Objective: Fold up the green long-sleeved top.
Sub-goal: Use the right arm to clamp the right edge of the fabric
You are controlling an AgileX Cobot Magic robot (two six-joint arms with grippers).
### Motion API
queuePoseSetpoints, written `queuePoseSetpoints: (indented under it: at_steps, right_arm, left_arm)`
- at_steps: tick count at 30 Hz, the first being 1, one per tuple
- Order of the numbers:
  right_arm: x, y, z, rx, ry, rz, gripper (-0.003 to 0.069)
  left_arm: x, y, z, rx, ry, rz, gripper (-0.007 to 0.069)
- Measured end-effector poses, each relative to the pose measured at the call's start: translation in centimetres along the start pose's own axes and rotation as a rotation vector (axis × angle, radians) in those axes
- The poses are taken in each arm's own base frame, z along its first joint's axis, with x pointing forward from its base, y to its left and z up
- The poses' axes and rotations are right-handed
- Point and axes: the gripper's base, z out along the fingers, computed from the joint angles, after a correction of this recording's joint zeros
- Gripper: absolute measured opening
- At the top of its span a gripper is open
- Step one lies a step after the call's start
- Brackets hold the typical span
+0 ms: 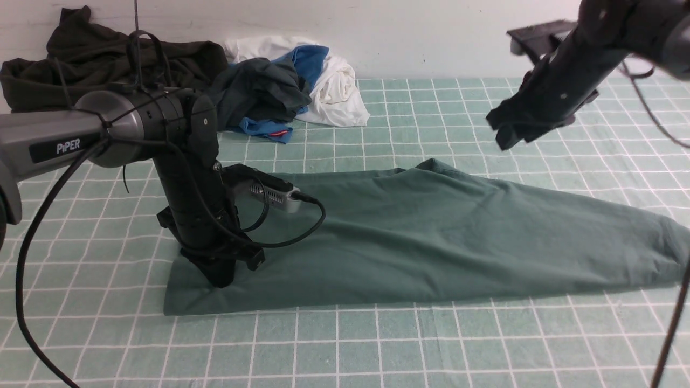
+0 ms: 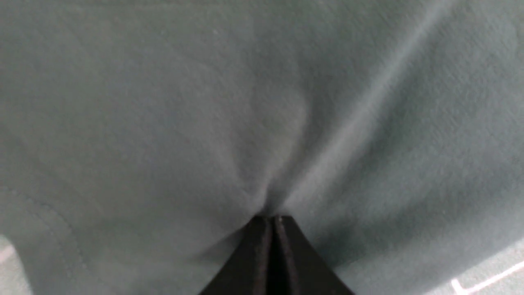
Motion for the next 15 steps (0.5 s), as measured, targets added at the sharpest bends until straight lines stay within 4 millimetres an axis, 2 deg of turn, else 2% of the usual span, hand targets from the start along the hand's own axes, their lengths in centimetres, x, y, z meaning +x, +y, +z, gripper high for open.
queuePoseSetpoints:
  at_steps: [2, 5, 6, 10, 11, 12, 15]
  right_arm:
    - [0.6, -1.0, -3.5, 0.029, -0.023, 0.024, 0.0313]
    - [2.4, -2.6, -4.9, 0.047, -0.002, 0.080, 0.0311]
    - [4.3, -3.8, -5.7, 0.060, 0.029, 0.123, 0.0305]
    - [9.4, -6.5, -6.6, 0.098, 0.068, 0.254, 0.0297]
    - [9.7, -6.7, -6.6, 0.102, 0.063, 0.265, 0.0296]
    - [12.5, -8.1, -6.1, 0.124, 0.083, 0.347, 0.0296]
    - [16.0, -10.0, -4.7, 0.161, 0.091, 0.453, 0.0307]
  left_arm:
    - [0.4, -0.2, -1.6, -0.012, -0.035, 0.004, -0.0004]
    - [0.8, -0.6, -3.9, -0.029, -0.091, 0.009, -0.0004]
    - [1.4, -1.0, -6.1, -0.047, -0.147, 0.014, -0.0004]
    - [2.6, -1.9, -9.6, -0.047, -0.232, 0.024, -0.0004]
    - [2.6, -2.0, -9.6, -0.045, -0.233, 0.024, -0.0004]
    - [3.2, -2.4, -10.4, -0.033, -0.253, 0.037, -0.0004]
    - [3.7, -2.9, -10.3, 0.000, -0.271, 0.051, -0.0004]
